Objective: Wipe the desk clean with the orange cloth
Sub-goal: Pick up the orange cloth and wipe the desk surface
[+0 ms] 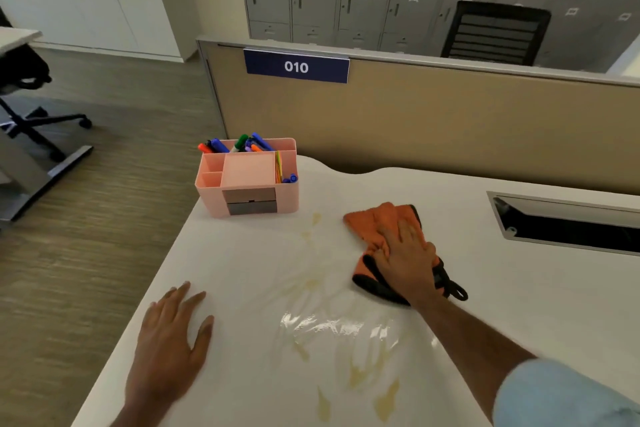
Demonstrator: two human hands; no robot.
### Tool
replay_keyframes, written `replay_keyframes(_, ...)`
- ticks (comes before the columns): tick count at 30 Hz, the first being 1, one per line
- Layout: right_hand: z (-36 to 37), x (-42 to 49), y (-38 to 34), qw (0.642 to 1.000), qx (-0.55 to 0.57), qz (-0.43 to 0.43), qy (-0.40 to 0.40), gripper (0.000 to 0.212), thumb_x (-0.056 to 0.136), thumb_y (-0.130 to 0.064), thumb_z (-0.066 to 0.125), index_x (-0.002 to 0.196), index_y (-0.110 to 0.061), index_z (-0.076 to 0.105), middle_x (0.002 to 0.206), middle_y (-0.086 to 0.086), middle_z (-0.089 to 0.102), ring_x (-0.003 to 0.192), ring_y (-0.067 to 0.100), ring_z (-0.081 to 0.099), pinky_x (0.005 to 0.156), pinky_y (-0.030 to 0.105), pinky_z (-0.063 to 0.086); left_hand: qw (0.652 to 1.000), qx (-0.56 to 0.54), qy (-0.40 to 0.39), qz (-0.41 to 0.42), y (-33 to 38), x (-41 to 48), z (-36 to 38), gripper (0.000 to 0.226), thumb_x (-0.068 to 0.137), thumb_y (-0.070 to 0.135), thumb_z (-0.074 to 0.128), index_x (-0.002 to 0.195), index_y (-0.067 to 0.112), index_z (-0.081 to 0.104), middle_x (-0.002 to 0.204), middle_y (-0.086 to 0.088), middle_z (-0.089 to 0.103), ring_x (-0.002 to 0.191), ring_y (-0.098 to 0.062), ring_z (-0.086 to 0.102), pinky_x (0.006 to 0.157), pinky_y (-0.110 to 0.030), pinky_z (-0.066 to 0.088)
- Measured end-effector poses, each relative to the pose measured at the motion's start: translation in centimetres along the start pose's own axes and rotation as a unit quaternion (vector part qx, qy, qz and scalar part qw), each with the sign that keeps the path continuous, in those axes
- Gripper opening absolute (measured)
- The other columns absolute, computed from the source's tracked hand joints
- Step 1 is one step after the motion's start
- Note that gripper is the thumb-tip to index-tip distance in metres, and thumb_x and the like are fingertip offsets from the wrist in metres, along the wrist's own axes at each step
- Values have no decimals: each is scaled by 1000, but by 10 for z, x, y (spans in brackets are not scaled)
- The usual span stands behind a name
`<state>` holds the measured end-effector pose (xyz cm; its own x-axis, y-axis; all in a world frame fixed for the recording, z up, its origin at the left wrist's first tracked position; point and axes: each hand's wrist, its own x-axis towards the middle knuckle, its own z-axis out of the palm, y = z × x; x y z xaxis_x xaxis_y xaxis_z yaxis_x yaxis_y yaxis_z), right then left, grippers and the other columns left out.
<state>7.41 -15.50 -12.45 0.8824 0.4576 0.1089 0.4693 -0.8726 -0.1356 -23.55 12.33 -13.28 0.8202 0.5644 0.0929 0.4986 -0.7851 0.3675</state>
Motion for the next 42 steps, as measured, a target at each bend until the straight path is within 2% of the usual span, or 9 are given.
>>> replay_keyframes(5, 2, 40, -40, 999, 21, 30, -25, 67, 85, -60, 20, 142, -33, 40, 153, 13, 32, 139, 37, 28, 100, 61, 31, 1000, 9, 5, 5, -2, 1, 2, 57, 88, 51, 38, 131, 19, 55, 149, -6, 45, 141, -29, 34, 118, -47, 24)
replay_keyframes(9, 10, 36, -69, 998, -5, -51, -46, 61, 93, -58, 27, 148, -31, 28, 155, 10, 28, 139, 34, 31, 100, 58, 34, 1000, 8, 10, 7, -1, -2, 2, 56, 89, 49, 39, 132, 19, 54, 150, -7, 44, 142, -29, 33, 118, -47, 24)
replay_keyframes(14, 7, -7, -50, 983, 34, -173, -46, 56, 88, -51, 30, 141, -37, 41, 154, 6, 34, 141, 27, 31, 95, 52, 34, 1000, 11, -5, 3, 2, -2, 0, 56, 90, 50, 38, 135, 20, 51, 153, -7, 40, 144, -28, 29, 119, -48, 21)
replay_keyframes(18, 2, -5, -28, 997, 32, -68, -26, 52, 92, -44, 41, 143, -36, 37, 152, 8, 34, 139, 29, 30, 96, 56, 34, 998, 23, -44, 27, -5, 1, 0, 63, 90, 55, 31, 142, 21, 43, 158, -5, 33, 148, -27, 23, 122, -45, 13)
replay_keyframes(23, 0, 21, -69, 994, 40, 52, -82, 59, 92, -62, 34, 145, -39, 30, 157, 9, 21, 144, 35, 17, 107, 65, 21, 989, 28, -105, 95, -10, 32, -3, 74, 86, 62, 25, 148, 23, 37, 161, -2, 24, 150, -22, 17, 122, -40, 10)
replay_keyframes(28, 8, -17, -129, 994, 8, -83, -76, 63, 91, -66, 32, 146, -35, 33, 160, 8, 18, 145, 31, 21, 107, 61, 25, 987, 20, -101, 126, -14, 49, -2, 68, 88, 58, 27, 144, 23, 43, 159, -4, 31, 148, -23, 23, 122, -43, 16)
replay_keyframes(32, 10, -62, -105, 983, 50, -170, -40, 56, 89, -57, 31, 140, -36, 44, 157, 3, 30, 144, 23, 27, 105, 51, 26, 986, 9, -85, 140, -15, 50, 2, 65, 89, 55, 30, 144, 22, 43, 159, -4, 31, 149, -23, 23, 122, -43, 14)
replay_keyframes(37, 7, -59, -55, 999, 24, -37, -3, 49, 93, -49, 37, 139, -33, 44, 150, 7, 38, 138, 26, 34, 98, 54, 32, 980, 21, -107, 165, -16, 50, 3, 70, 90, 59, 22, 150, 25, 31, 163, 3, 19, 152, -18, 9, 123, -38, 3)
replay_keyframes(42, 7, -37, -102, 999, -3, 48, -16, 52, 93, -54, 38, 140, -33, 40, 151, 12, 33, 135, 35, 34, 98, 61, 33, 981, 24, -99, 168, -17, 46, 4, 67, 93, 55, 19, 152, 25, 28, 163, 4, 17, 152, -18, 7, 123, -36, 1)
